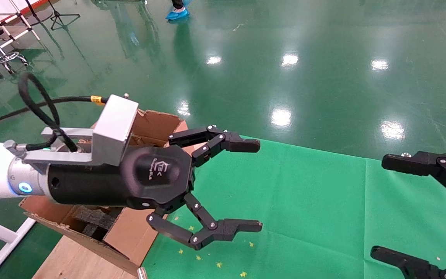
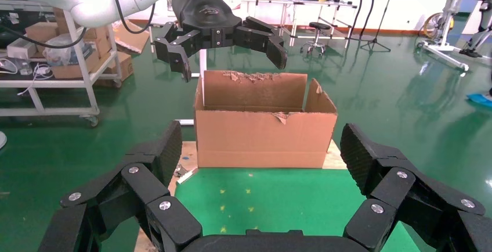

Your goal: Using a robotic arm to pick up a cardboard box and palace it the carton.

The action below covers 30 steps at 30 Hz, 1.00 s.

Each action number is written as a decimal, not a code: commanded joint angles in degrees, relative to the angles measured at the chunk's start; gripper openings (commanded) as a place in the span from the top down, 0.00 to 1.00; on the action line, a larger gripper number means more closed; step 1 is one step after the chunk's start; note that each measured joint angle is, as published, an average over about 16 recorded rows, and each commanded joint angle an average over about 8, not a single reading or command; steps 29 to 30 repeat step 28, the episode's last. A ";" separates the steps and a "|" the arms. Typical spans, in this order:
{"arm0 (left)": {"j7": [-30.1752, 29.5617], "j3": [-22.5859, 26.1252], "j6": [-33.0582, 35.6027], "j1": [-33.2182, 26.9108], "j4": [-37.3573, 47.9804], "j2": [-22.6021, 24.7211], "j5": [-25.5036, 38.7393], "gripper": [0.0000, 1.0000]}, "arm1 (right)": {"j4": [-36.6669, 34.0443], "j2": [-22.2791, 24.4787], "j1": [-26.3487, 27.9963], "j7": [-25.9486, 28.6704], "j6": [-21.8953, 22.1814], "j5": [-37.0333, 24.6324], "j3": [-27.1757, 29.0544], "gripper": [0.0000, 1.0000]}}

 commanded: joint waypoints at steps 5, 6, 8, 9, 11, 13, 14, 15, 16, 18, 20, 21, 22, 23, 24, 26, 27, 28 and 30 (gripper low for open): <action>0.00 0.00 0.00 0.00 0.00 0.00 0.00 0.00 | 0.00 0.00 0.00 0.00 0.00 0.00 0.00 0.00; 0.00 0.00 0.00 0.00 0.00 0.00 0.00 0.00 | 0.00 0.00 0.00 0.00 0.00 0.00 0.00 0.00; 0.00 0.00 0.00 0.00 0.00 0.00 0.00 0.00 | 0.00 0.00 0.00 0.00 0.00 0.00 0.00 0.00; 0.00 0.00 0.00 0.00 0.00 0.00 0.00 0.00 | 0.00 0.00 0.00 0.00 0.00 0.00 0.00 0.00; 0.00 0.00 0.00 0.00 0.00 0.00 0.00 0.00 | 0.00 0.00 0.00 0.00 0.00 0.00 0.00 0.00; 0.00 0.00 0.00 0.00 0.00 0.00 0.00 0.00 | 0.00 0.00 0.00 0.00 0.00 0.00 0.00 0.00; 0.00 0.00 0.00 0.00 0.00 0.00 0.00 0.00 | 0.00 0.00 0.00 0.00 0.00 0.00 0.00 0.00; 0.00 0.00 0.00 0.00 0.00 0.00 0.00 0.00 | 0.00 0.00 0.00 0.00 0.00 0.00 0.00 0.00; 0.00 0.00 0.00 0.00 0.00 0.00 0.00 0.00 | 0.00 0.00 0.00 0.00 0.00 0.00 0.00 0.00; 0.00 0.00 0.00 0.00 0.00 0.00 0.00 0.00 | 0.00 0.00 0.00 0.00 0.00 0.00 0.00 0.00; 0.00 0.00 0.00 0.00 0.00 0.00 0.00 0.00 | 0.00 0.00 0.00 0.00 0.00 0.00 0.00 0.00; 0.00 0.00 0.00 0.00 0.00 0.00 0.00 0.00 | 0.00 0.00 0.00 0.00 0.00 0.00 0.00 0.00; 0.00 0.00 0.00 0.00 0.00 0.00 0.00 0.00 | 0.00 0.00 0.00 0.00 0.00 0.00 0.00 0.00; 0.00 0.00 0.00 0.00 0.00 0.00 0.00 0.00 | 0.00 0.00 0.00 0.00 0.00 0.00 0.00 0.00; 0.00 0.00 0.00 0.00 0.00 0.00 0.00 0.00 | 0.00 0.00 0.00 0.00 0.00 0.00 0.00 0.00; 0.00 0.00 0.00 0.00 0.00 0.00 0.00 0.00 | 0.00 0.00 0.00 0.00 0.00 0.00 0.00 0.00; 0.00 0.00 0.00 0.00 0.00 0.00 0.00 0.00 | 0.00 0.00 0.00 0.00 0.00 0.00 0.00 0.00; 0.00 0.00 0.00 0.00 0.00 0.00 0.00 0.00 | 0.00 0.00 0.00 0.00 0.00 0.00 0.00 0.00; 0.00 0.00 0.00 0.00 0.00 0.00 0.00 0.00 | 0.00 0.00 0.00 0.00 0.00 0.00 0.00 0.00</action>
